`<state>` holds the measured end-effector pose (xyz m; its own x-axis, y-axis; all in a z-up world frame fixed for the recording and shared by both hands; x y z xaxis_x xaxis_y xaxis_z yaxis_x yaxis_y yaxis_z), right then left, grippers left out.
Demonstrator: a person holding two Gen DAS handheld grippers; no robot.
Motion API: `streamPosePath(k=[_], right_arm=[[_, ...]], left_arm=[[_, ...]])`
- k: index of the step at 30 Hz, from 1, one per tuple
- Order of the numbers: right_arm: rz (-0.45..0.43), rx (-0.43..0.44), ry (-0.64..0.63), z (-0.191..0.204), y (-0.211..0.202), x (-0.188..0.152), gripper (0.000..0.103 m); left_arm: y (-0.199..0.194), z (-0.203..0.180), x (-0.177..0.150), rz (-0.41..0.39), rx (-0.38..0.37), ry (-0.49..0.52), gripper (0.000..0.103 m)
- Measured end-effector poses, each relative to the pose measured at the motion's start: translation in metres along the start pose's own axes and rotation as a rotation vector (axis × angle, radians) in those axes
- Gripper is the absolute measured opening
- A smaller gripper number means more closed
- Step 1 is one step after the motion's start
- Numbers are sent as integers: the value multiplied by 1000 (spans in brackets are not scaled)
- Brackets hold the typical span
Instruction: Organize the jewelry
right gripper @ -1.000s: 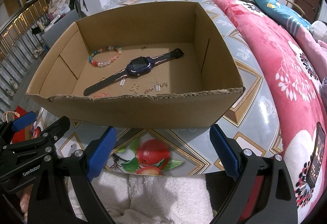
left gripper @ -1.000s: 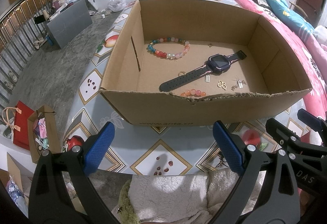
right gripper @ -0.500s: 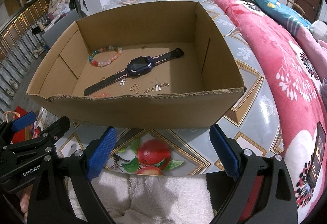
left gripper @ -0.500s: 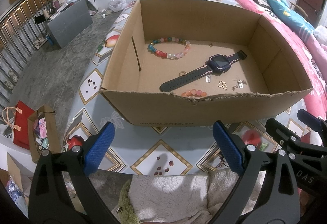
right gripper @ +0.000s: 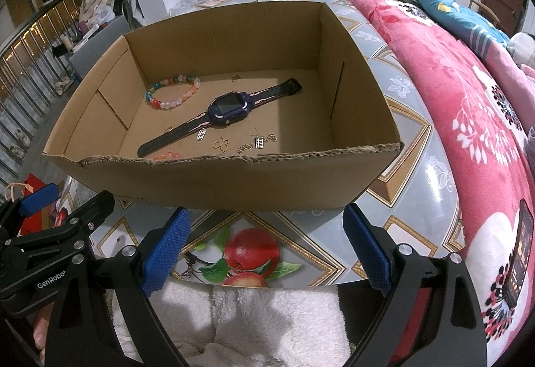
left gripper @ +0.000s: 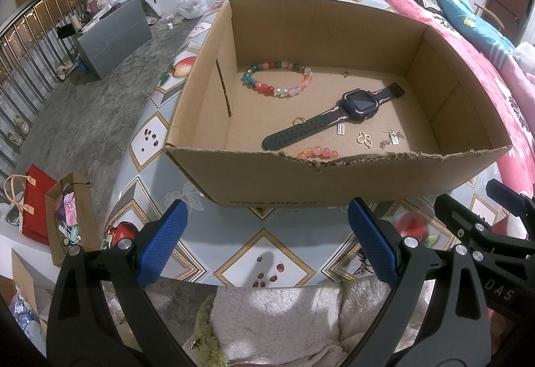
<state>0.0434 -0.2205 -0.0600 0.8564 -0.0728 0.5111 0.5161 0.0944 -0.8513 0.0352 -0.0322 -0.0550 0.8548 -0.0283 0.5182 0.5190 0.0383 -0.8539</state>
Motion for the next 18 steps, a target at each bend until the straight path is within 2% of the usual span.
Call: streamPosePath(k=[18], right_arm=[[0, 0, 0, 0, 0, 0, 90]], left_arm=[[1, 1, 0, 0, -1, 0, 92]])
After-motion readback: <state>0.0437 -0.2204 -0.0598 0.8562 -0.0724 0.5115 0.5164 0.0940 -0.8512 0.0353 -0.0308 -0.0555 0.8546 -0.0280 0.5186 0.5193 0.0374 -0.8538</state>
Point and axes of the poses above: each gripper's, at about its wrist camera, not at the fingertips, and y roughly the way its jaws point, z to its left, x to its top, the point moved 9 cm from there along y, roughly the way its jaws point, and after that the axes turned 2 degrees about x, right-handed, at the moved point
